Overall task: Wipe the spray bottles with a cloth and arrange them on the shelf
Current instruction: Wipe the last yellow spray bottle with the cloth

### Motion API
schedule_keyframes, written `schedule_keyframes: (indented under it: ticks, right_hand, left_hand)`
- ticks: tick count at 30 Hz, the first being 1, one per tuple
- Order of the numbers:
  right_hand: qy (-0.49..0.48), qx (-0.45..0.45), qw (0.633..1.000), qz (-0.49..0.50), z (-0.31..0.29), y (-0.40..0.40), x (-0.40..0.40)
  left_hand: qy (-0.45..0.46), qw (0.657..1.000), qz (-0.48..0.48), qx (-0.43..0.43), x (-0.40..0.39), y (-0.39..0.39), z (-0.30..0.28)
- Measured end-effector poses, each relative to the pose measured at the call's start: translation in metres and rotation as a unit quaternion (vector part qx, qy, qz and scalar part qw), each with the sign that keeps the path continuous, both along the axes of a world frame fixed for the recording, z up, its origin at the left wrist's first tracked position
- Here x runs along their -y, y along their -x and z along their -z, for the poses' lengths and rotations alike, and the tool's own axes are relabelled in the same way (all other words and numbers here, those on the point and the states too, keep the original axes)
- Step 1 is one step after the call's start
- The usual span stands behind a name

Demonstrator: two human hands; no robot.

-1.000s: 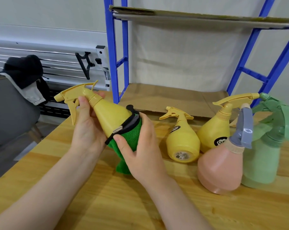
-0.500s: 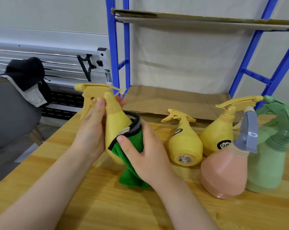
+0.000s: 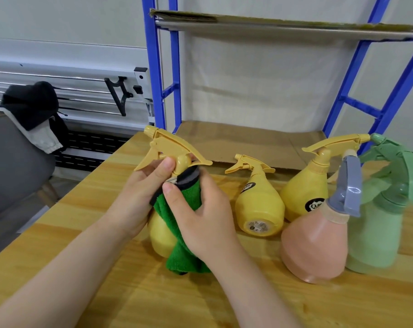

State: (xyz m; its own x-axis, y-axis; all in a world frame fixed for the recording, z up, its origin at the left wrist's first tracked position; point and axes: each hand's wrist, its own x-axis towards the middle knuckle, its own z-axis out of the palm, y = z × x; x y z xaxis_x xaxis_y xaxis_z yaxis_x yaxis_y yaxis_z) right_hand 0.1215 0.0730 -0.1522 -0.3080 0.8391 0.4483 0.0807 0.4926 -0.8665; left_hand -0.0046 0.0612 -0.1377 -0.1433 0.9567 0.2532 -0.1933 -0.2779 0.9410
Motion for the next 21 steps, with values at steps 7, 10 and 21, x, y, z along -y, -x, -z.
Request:
schedule_keyframes:
  ticks: [7,10,21]
  right_hand:
    - [-0.066,-0.007,0.989,0.136,0.000,-0.003,-0.009]
    - [-0.140,0.037,0.970,0.195,0.004,-0.002,-0.010]
    - [-0.189,0.151,0.954,0.180,0.012,0.004,-0.008]
  left_hand:
    - [-0.039,0.995,-0.040,-0.088,-0.001,-0.006,0.000]
    - [-0.087,0.994,-0.022,-0.064,-0.002,-0.010,0.005]
    - [-0.070,0.994,-0.043,0.069,-0.008,-0.021,0.013]
